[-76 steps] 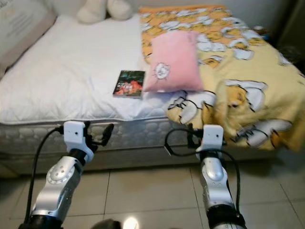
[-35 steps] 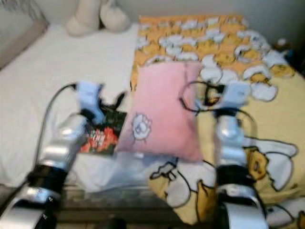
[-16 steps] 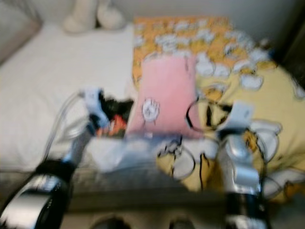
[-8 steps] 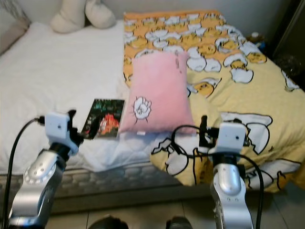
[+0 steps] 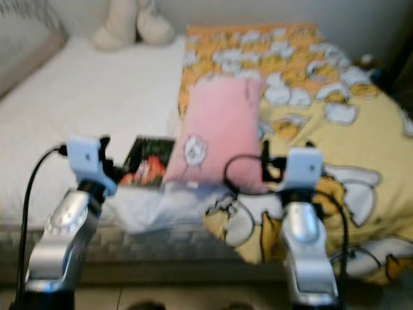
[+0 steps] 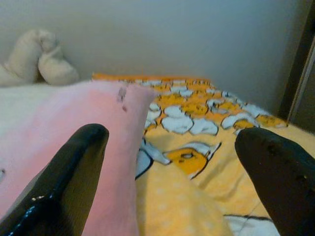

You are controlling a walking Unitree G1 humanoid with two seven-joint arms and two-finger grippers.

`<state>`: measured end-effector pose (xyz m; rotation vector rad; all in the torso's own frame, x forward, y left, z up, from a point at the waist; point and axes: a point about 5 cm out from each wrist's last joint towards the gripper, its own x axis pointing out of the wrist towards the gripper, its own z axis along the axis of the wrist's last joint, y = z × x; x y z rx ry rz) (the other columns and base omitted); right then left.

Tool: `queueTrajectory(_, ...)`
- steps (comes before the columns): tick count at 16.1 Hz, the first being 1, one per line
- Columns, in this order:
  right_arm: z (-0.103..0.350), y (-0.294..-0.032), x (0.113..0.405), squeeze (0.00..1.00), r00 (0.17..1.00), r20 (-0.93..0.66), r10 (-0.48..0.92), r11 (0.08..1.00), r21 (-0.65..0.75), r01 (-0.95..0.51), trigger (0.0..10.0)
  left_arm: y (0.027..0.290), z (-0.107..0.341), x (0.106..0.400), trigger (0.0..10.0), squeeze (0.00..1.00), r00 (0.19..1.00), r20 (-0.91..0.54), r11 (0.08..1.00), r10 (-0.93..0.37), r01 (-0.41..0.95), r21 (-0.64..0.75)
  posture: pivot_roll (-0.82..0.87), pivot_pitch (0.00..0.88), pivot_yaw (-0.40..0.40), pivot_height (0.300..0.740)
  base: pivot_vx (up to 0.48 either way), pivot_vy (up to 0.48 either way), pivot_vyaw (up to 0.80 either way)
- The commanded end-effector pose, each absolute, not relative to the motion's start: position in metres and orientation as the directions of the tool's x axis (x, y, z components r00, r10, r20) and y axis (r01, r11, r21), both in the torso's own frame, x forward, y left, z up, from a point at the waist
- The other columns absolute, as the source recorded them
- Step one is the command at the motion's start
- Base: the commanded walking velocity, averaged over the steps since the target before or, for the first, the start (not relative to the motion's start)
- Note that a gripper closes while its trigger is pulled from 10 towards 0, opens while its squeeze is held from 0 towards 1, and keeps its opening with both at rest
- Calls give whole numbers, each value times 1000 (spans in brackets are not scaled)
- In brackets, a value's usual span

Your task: Clean up the room

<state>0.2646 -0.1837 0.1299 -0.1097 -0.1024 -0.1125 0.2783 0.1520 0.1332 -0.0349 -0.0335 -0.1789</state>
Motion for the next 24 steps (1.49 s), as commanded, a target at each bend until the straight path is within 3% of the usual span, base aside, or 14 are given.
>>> queueTrajectory(1, 129, -175, 272, 0, 994, 89, -61, 995, -75, 68, 10000, 156, 124, 282, 10000, 0, 988, -20, 988, -150, 149, -52, -149, 0, 69, 703, 465, 0, 0)
queueTrajectory(6, 136, -175, 286, 0, 992, 118, -44, 996, -73, 53, 10000, 153, 130, 294, 10000, 0, 983, 5, 983, -184, 184, -14, -143, 0, 68, 703, 0, 0, 0)
queueTrajectory(12, 133, -171, 286, 0, 992, 118, -37, 997, -60, 44, 10000, 134, 127, 292, 10000, 0, 950, -6, 950, -311, 311, -30, -156, 0, 79, 703, 298, -364, 0)
queueTrajectory(16, 131, -170, 286, 0, 993, 113, -35, 997, -59, 42, 10000, 136, 124, 300, 10000, 0, 960, -27, 959, -279, 277, -62, -158, 0, 86, 703, 350, -269, 0)
queueTrajectory(20, 131, -173, 288, 0, 993, 111, -44, 997, -56, 51, 10000, 153, 124, 306, 10000, 0, 973, -36, 973, -227, 225, -42, -161, 0, 93, 703, 0, 0, 0)
queueTrajectory(24, 120, -167, 290, 0, 999, 41, -30, 995, 100, 26, 10000, 153, 118, 311, 10000, 0, 970, -75, 971, -229, 223, -83, -161, 0, 95, 703, 0, 0, 0)
